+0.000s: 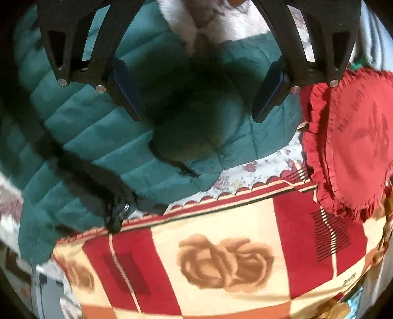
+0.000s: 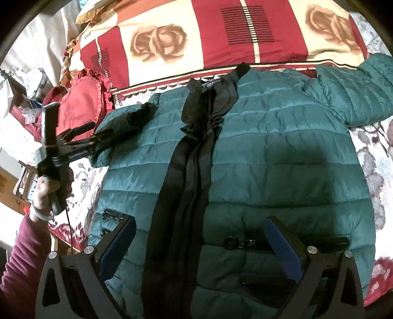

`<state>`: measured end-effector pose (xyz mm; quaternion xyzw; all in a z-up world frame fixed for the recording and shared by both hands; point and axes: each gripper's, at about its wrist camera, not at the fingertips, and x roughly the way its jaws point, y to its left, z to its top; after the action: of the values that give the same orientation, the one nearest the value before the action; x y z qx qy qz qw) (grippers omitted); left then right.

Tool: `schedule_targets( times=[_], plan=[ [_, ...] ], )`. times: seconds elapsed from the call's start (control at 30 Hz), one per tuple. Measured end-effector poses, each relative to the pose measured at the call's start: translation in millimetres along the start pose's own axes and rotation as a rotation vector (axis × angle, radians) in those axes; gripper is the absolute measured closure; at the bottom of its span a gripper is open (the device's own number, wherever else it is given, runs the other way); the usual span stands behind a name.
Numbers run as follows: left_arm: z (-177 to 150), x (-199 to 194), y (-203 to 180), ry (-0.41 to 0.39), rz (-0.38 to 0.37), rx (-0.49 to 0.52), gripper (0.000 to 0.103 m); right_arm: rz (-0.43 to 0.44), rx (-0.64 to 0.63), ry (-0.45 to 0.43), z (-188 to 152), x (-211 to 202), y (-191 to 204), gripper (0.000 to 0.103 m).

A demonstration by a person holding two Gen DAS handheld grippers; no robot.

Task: Fold large clothes
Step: 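Lift the held sleeve with the left tool and carry it across the jacket body, then lay the sleeve onto the jacket body and open the left tool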

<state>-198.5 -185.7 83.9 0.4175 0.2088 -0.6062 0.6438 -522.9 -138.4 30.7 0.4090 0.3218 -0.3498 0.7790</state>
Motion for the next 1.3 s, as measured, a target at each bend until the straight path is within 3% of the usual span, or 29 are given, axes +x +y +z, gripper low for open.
schedule_targets(
  times=[0.13, 0.33, 0.5, 0.53, 0.6, 0.67, 0.7, 0.83, 0.93, 1.13, 1.3],
  plan=[
    [-9.2, 19.6, 0.6, 0.037, -0.019, 0.072, 0.014, 0.002, 0.010, -0.001, 1.2, 2.4, -2.7, 0.000],
    [-3.4, 53.9, 2.4, 0.090, -0.002, 0.100, 0.014, 0.004, 0.016, 0.014, 5.1, 11.1, -2.0, 0.000],
    [5.0, 72.6, 9.8, 0.126, -0.016, 0.045, 0.015, 0.003, 0.007, 0.040, 3.7, 17.4, 0.3, 0.000],
    [6.3, 73.4, 11.7, 0.129, -0.012, 0.022, 0.017, 0.010, 0.005, 0.052, 3.8, 19.0, 0.3, 0.000],
    [8.0, 71.3, 16.1, 0.125, -0.024, -0.025, 0.050, 0.016, 0.002, 0.056, 3.8, 19.5, 0.8, 0.000],
    [9.3, 61.0, 25.3, 0.110, -0.082, -0.110, 0.075, 0.008, -0.016, 0.046, 4.2, 16.7, 2.3, 0.000],
    [10.7, 53.8, 30.3, 0.097, -0.112, -0.154, 0.081, 0.003, -0.025, 0.045, 3.8, 15.6, 3.3, 0.000],
    [20.8, 22.4, 38.2, 0.032, -0.206, -0.259, 0.086, 0.012, -0.046, 0.050, 0.9, 12.2, 6.7, 0.000],
    [35.1, -7.3, 36.6, -0.035, -0.343, -0.368, 0.086, 0.032, -0.029, 0.038, -2.6, 9.1, 4.6, 0.000],
    [76.5, -44.5, -9.0, -0.160, -0.498, -0.384, 0.086, 0.005, -0.050, 0.029, -2.3, 1.9, 0.8, 0.000],
    [102.6, -37.2, -70.8, -0.177, -0.631, -0.370, 0.086, -0.093, -0.099, 0.017, 1.9, -8.7, -2.7, 0.000]
  ],
)
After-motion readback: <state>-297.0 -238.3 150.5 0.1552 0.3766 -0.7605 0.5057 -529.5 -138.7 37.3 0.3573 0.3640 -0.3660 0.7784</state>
